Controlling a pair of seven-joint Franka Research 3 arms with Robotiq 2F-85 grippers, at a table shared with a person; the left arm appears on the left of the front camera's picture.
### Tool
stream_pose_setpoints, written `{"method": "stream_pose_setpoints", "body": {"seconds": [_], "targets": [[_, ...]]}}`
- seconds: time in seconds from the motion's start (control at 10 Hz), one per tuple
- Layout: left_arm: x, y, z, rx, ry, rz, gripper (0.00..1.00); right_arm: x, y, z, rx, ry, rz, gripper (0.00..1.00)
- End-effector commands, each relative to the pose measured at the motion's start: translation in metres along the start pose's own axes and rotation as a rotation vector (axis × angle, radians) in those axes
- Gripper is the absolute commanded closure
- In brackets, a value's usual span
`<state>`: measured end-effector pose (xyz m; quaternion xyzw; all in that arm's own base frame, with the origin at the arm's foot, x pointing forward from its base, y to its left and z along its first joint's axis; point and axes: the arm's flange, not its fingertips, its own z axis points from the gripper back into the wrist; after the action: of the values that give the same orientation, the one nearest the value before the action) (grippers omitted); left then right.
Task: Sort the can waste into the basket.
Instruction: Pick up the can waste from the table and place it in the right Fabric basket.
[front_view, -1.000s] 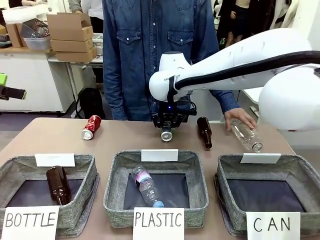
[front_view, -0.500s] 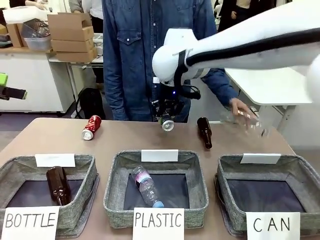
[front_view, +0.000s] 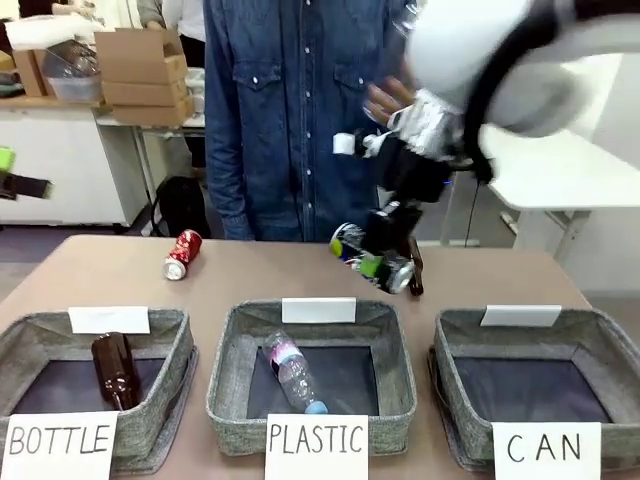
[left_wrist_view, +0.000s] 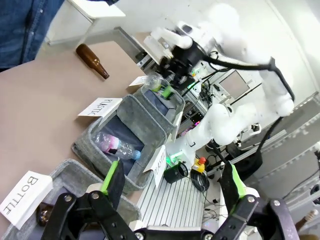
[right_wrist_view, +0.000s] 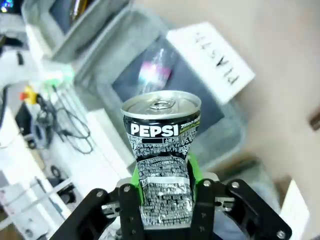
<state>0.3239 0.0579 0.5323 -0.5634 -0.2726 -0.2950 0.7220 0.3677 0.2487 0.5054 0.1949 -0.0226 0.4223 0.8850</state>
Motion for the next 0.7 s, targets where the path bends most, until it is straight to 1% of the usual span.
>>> {"method": "stream_pose_setpoints", "body": {"seconds": [0.0, 0.1, 0.2, 0.3, 0.5, 0.6], "targets": [[0.001, 0.000, 0.000, -0.019, -0.021, -0.021, 0.00, -0.085, 0.013, 0.000, -0.068, -0.244, -0.108, 1.00], [0.001, 0.000, 0.000, -0.019, -0.021, -0.021, 0.00, -0.115, 0.019, -0.005, -0.115, -0.345, -0.178, 1.00], [0.001, 0.000, 0.000, -0.019, -0.021, -0.021, 0.00, -0.134, 0.015, -0.008, -0.185, -0.460, -0.273, 1.00], [0.001, 0.000, 0.000, -0.019, -0.021, -0.021, 0.00, -0.085, 0.006, 0.008, -0.042, -0.200, -0.107, 1.00], [0.001, 0.000, 0.000, -0.019, -0.021, -0.021, 0.00, -0.085, 0.006, 0.008, -0.042, -0.200, -0.107, 1.00], [0.001, 0.000, 0.000, -0.019, -0.021, -0.021, 0.00, -0.119, 0.010, 0.001, -0.082, -0.300, -0.161, 0.62]]}}
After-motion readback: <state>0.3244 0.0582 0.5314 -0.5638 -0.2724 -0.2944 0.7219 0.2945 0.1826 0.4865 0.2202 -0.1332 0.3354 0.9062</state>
